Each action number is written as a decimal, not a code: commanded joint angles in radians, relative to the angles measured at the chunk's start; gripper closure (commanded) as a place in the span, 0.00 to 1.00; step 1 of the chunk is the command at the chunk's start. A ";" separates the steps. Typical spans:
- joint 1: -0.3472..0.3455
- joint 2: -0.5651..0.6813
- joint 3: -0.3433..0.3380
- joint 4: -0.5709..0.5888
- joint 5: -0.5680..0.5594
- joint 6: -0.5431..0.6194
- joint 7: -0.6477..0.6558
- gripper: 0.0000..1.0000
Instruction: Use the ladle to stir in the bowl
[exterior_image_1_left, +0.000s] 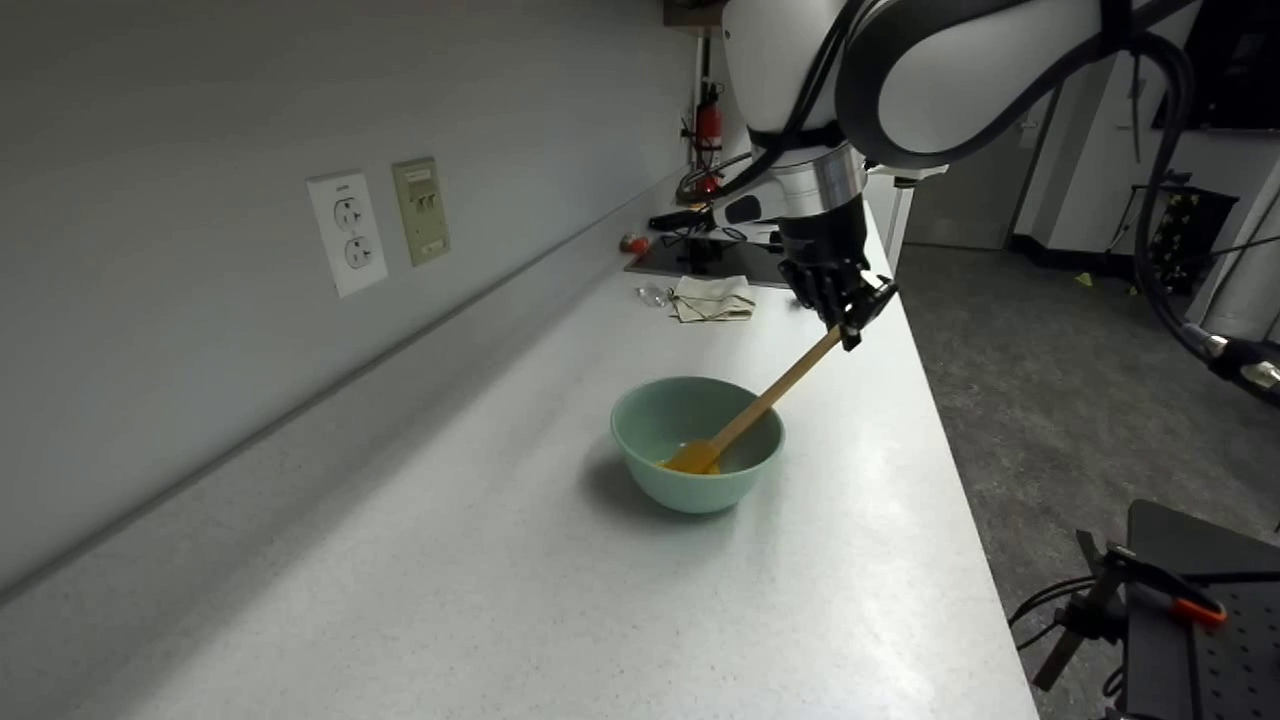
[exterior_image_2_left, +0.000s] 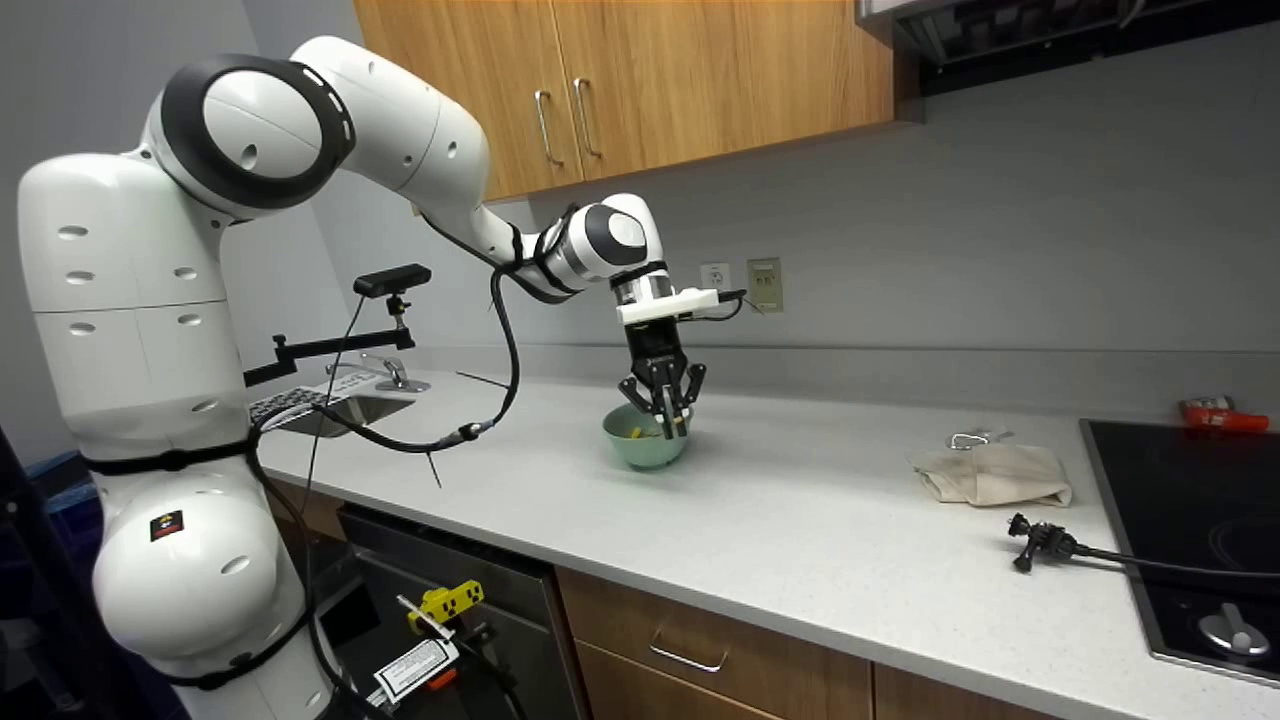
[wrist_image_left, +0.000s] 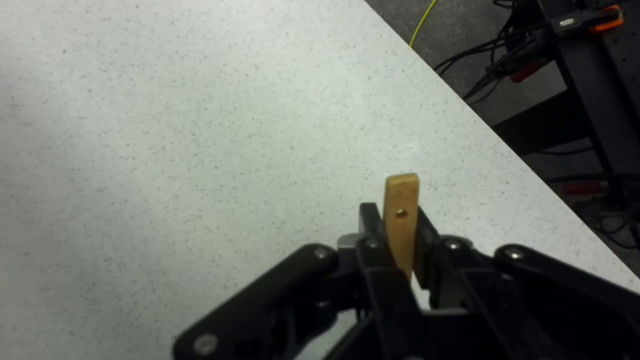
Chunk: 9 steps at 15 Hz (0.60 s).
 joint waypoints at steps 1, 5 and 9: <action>0.003 -0.019 0.005 -0.003 -0.047 -0.025 -0.014 0.96; 0.022 -0.035 0.020 0.015 -0.079 -0.110 -0.007 0.96; 0.061 -0.024 0.049 0.075 -0.167 -0.284 0.021 0.96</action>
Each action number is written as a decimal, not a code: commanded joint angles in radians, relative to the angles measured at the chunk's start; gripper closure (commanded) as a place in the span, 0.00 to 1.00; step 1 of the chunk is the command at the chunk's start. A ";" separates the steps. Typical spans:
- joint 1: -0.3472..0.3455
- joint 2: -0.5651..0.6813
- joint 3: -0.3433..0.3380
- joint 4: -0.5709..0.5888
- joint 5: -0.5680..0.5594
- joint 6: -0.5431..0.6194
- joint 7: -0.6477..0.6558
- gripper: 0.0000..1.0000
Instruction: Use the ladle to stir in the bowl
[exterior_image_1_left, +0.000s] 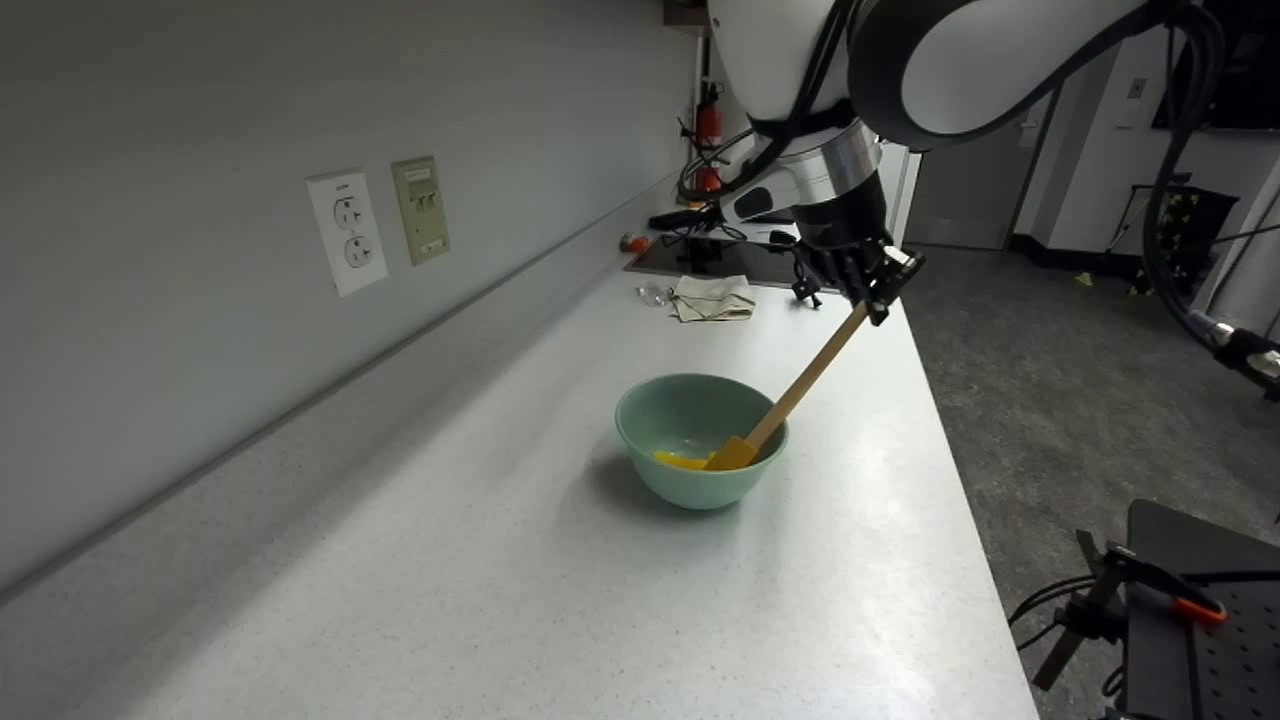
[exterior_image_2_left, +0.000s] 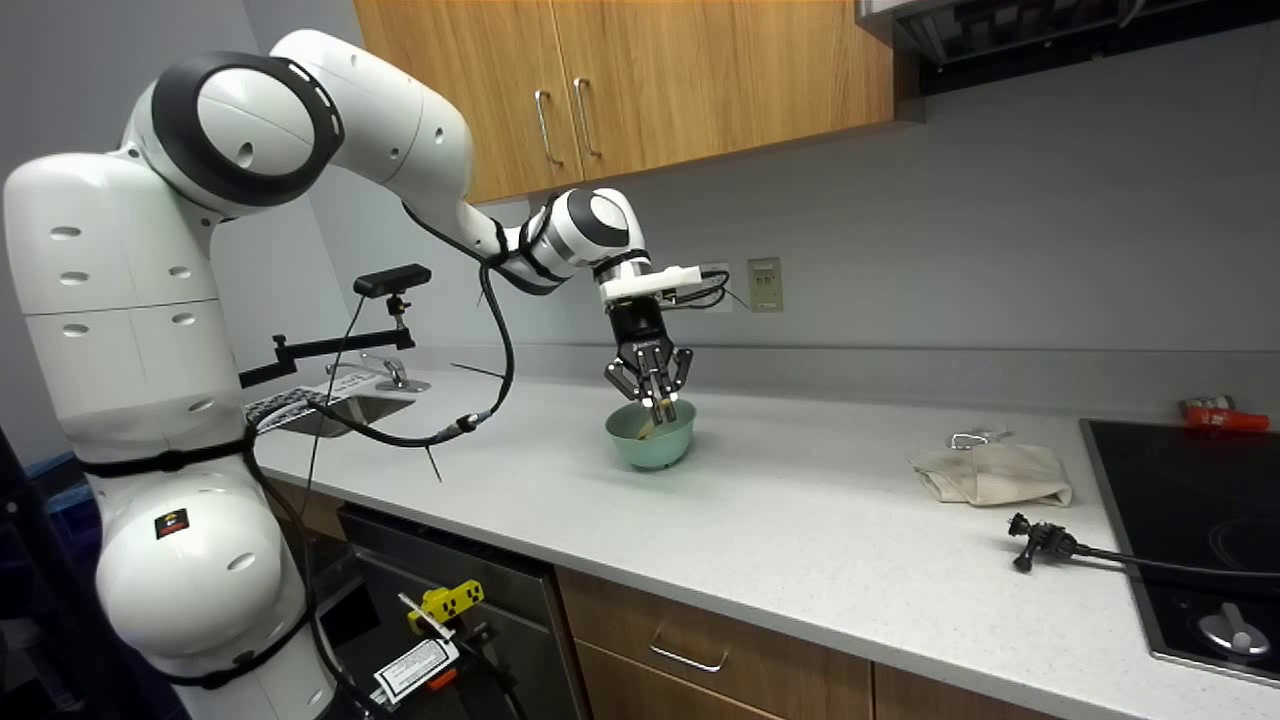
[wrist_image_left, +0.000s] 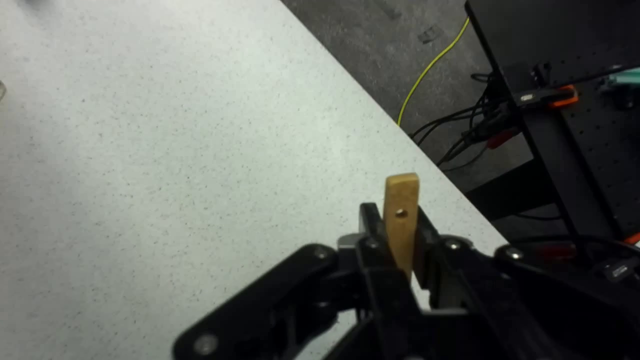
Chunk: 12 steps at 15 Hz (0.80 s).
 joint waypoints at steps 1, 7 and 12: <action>0.041 0.008 0.026 0.068 -0.095 -0.152 0.019 0.96; 0.074 0.068 0.056 0.168 -0.236 -0.254 0.028 0.96; 0.079 0.155 0.054 0.236 -0.316 -0.247 0.050 0.96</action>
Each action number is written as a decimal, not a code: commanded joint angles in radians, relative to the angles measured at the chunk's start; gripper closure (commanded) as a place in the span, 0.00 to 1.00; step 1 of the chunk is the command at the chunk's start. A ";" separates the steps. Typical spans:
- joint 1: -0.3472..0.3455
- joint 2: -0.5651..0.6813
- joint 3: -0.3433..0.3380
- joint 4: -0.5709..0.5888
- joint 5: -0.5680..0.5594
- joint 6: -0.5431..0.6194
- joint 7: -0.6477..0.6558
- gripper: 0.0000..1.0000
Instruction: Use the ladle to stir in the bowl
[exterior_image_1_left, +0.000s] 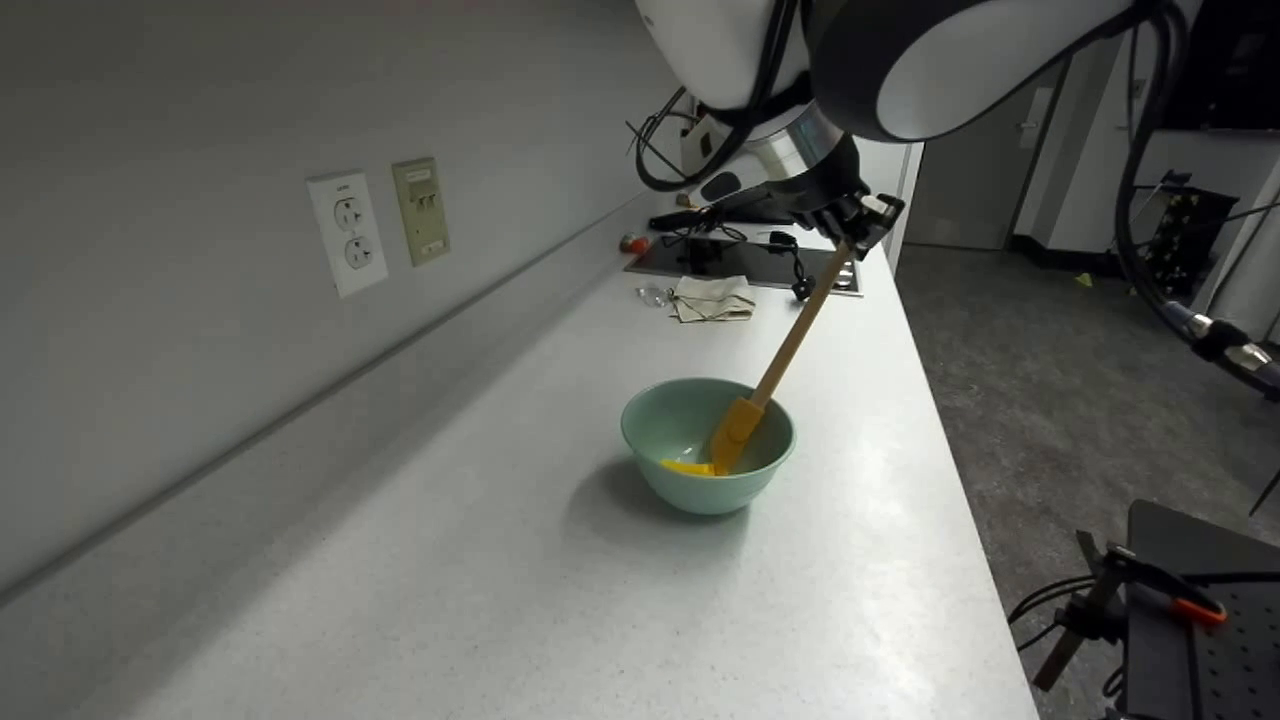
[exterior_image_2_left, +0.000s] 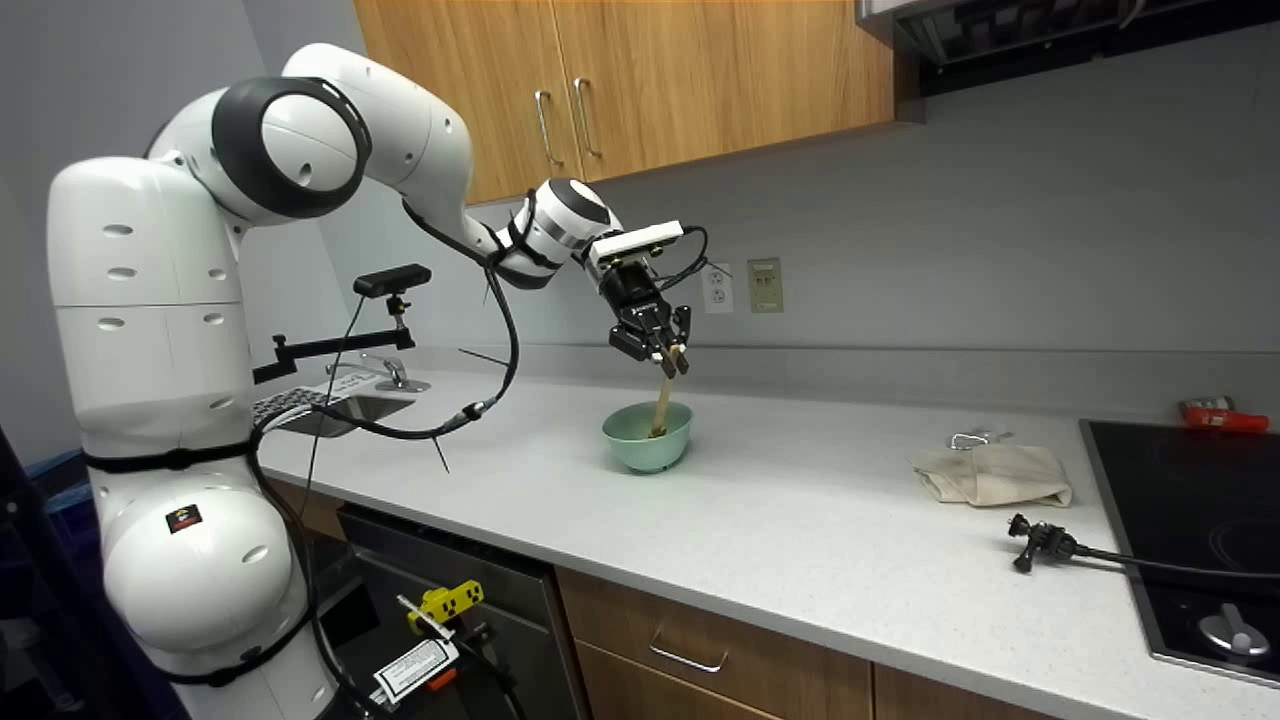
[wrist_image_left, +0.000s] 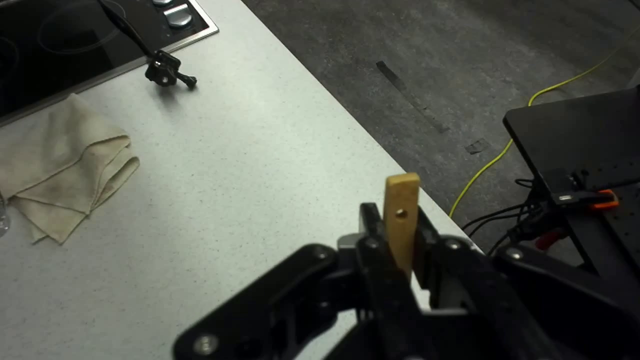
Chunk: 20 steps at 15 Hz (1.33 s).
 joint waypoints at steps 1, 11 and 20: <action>0.010 0.090 0.003 0.090 -0.049 -0.042 0.014 0.96; 0.008 0.113 0.031 0.127 0.025 -0.026 -0.020 0.96; 0.032 0.067 0.032 0.095 -0.058 -0.174 -0.003 0.96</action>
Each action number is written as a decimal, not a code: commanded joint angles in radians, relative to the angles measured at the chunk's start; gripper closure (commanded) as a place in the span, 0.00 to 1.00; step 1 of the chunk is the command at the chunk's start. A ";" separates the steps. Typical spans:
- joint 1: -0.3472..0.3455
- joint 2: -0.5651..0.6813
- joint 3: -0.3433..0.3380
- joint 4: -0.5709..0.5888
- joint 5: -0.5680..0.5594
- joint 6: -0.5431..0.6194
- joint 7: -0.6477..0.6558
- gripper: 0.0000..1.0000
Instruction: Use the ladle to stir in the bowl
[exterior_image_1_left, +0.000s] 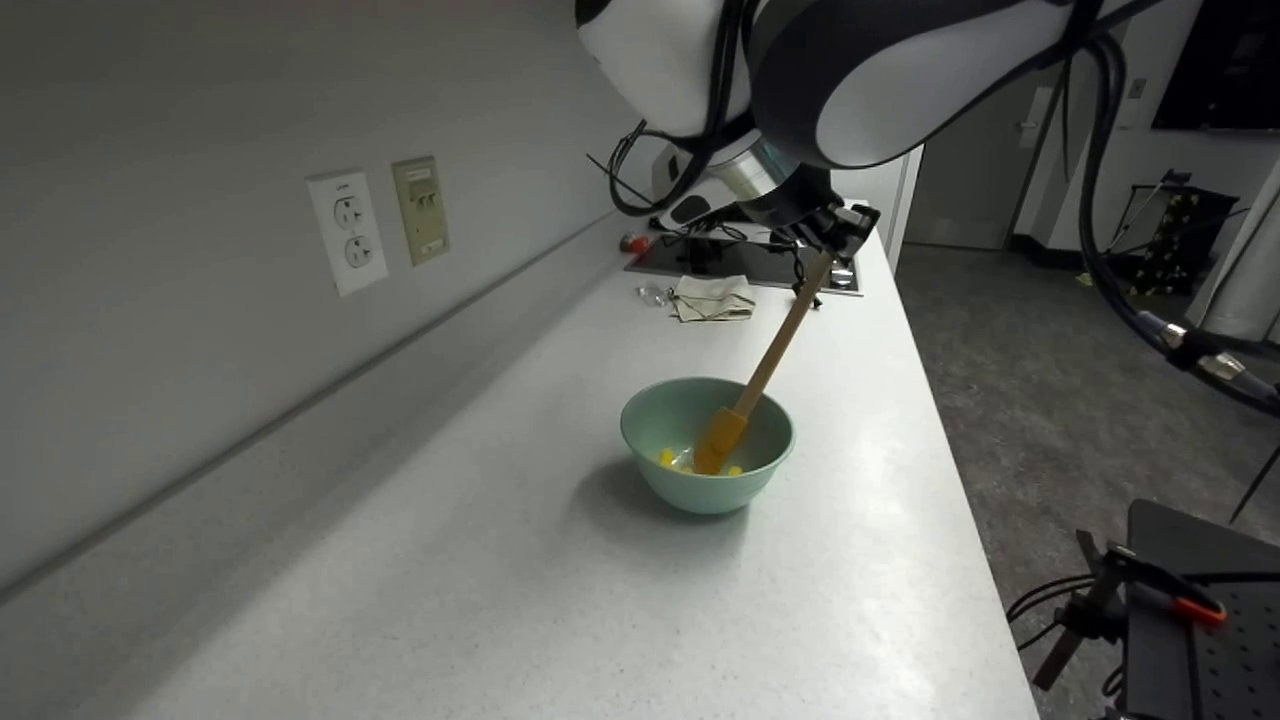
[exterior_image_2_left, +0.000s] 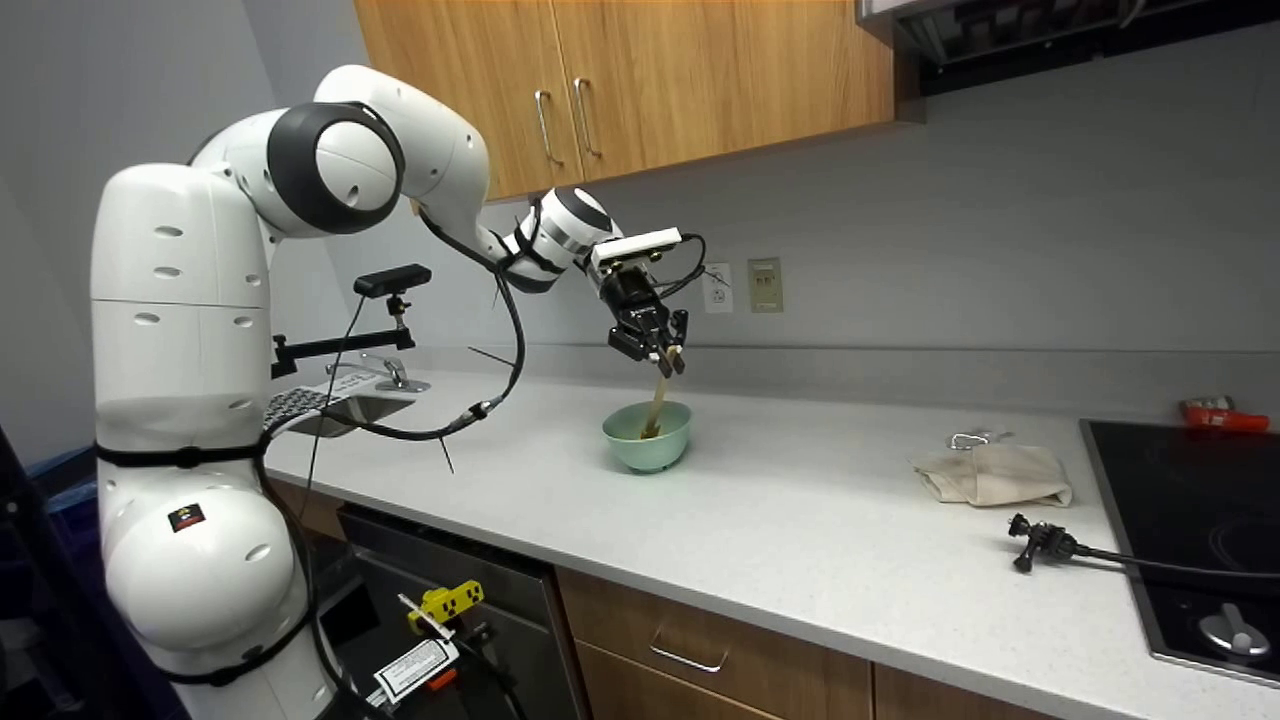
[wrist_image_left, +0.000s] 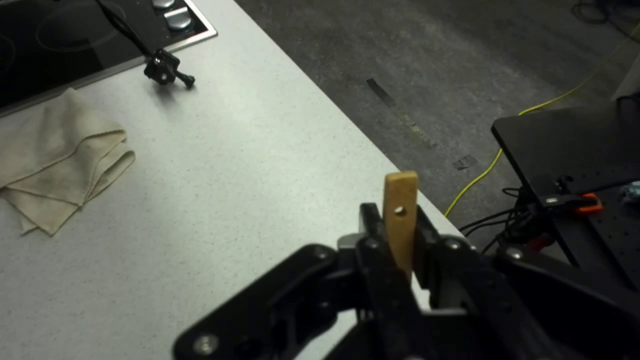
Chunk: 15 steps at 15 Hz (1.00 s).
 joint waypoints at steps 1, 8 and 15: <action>0.020 -0.028 -0.002 -0.006 -0.052 -0.101 -0.005 0.96; 0.013 0.051 -0.002 0.049 -0.075 -0.163 -0.010 0.96; 0.007 0.117 0.010 0.141 -0.023 -0.109 -0.021 0.96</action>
